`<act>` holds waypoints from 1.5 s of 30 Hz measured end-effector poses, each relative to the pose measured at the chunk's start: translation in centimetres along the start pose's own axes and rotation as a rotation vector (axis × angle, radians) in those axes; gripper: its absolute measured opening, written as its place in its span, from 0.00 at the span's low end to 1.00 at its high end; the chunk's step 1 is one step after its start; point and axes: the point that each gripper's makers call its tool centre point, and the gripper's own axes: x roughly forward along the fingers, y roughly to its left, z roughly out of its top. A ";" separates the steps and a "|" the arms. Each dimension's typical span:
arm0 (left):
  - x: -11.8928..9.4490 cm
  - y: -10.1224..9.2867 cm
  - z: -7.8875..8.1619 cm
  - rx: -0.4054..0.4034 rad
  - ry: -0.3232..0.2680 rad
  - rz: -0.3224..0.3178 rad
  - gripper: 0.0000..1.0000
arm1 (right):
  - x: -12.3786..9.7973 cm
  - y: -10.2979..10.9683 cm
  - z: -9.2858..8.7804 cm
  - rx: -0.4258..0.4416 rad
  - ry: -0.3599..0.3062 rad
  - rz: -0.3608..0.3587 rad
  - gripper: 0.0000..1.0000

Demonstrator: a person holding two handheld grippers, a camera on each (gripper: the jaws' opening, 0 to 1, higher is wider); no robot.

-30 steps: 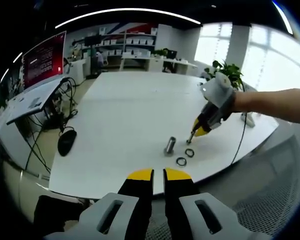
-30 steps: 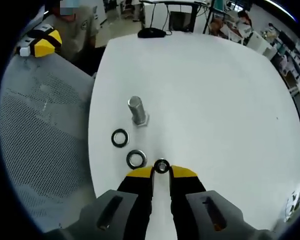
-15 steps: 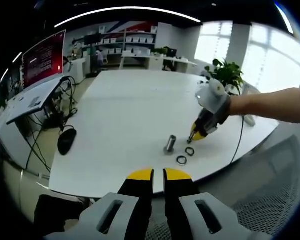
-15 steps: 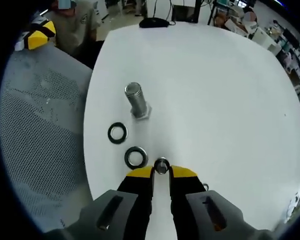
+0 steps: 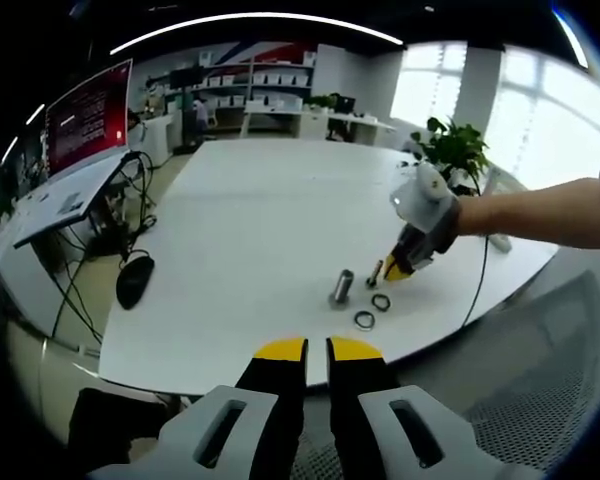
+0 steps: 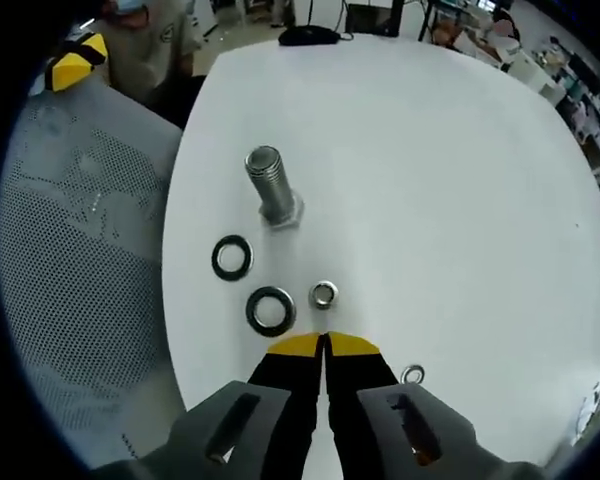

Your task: Place the washer onto the threaded stud by aligning its center hole with the stud, sliding it down to the base, and recovering from edge contact or off-axis alignment until the washer reaches the visible bottom stop.

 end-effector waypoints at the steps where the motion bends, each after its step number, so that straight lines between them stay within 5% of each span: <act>1: 0.0 0.0 0.0 0.000 0.000 0.000 0.05 | 0.0 0.0 -0.1 0.001 0.001 0.000 0.03; 12: 0.0 0.0 0.0 0.000 -0.001 0.001 0.05 | -0.5 -2.2 -3.0 0.066 0.007 -0.040 0.03; 16: 0.0 0.0 0.0 -0.001 -0.002 0.001 0.05 | -0.5 -3.6 -4.1 0.102 0.013 -0.092 0.19; 28: 0.0 0.0 -0.1 0.002 0.003 0.000 0.05 | 0.1 -7.1 -4.6 0.273 -0.052 -0.129 0.19; 45: 0.0 0.0 0.0 -0.002 0.000 0.005 0.05 | 0.5 -6.1 -4.3 0.247 -0.042 -0.130 0.14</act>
